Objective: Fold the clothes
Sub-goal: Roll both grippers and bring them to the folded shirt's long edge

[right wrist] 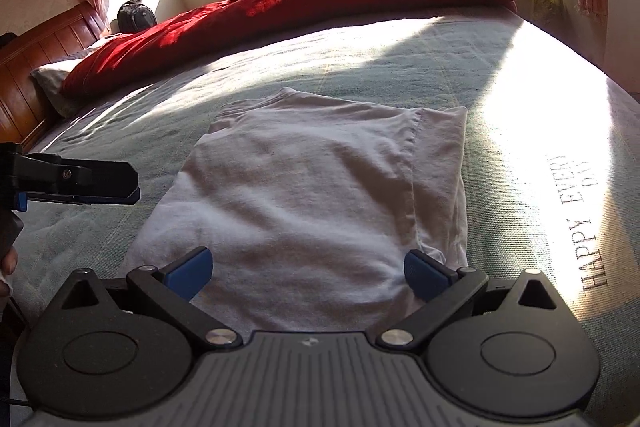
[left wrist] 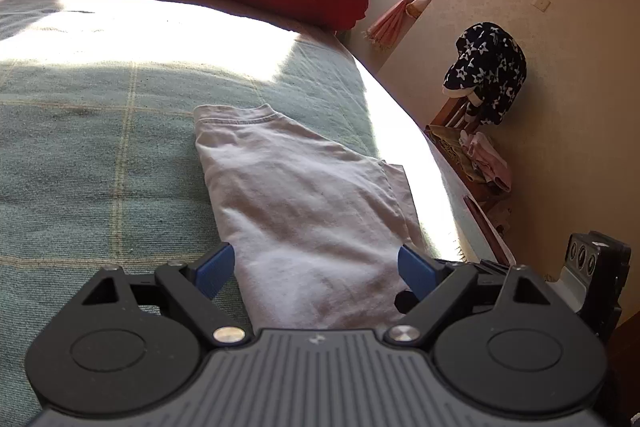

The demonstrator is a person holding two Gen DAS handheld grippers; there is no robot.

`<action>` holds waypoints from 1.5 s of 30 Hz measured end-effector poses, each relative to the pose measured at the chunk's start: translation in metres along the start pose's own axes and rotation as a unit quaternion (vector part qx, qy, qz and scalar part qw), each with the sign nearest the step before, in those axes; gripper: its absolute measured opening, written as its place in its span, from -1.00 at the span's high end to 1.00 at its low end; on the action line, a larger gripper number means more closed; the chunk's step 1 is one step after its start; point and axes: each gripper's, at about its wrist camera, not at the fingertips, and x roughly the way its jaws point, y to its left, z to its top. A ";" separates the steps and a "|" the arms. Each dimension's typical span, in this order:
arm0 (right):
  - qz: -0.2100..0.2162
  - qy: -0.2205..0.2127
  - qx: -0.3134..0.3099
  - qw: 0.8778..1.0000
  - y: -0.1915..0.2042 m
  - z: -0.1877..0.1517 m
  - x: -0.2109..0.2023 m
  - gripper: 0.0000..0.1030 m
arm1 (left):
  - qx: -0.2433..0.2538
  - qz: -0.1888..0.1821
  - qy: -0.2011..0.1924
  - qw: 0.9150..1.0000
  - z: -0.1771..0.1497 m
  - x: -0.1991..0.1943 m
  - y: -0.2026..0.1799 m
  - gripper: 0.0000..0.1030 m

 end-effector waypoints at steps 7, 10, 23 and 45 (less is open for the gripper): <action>0.040 -0.016 0.062 0.997 -0.028 0.005 -0.023 -1.00 | -0.028 0.006 0.002 1.000 -0.008 0.000 0.019 -0.78; 0.065 -0.009 0.123 0.990 -0.059 0.009 -0.023 -1.00 | -0.052 -0.008 0.005 0.999 -0.011 0.002 0.030 -0.78; 0.199 0.054 0.289 0.935 -0.142 0.021 0.033 -1.00 | -0.154 -0.083 0.037 0.984 -0.009 0.044 0.061 -0.83; 0.256 0.121 0.276 0.919 -0.136 0.038 0.059 -1.00 | -0.200 -0.163 0.086 0.962 0.004 0.083 0.071 -0.91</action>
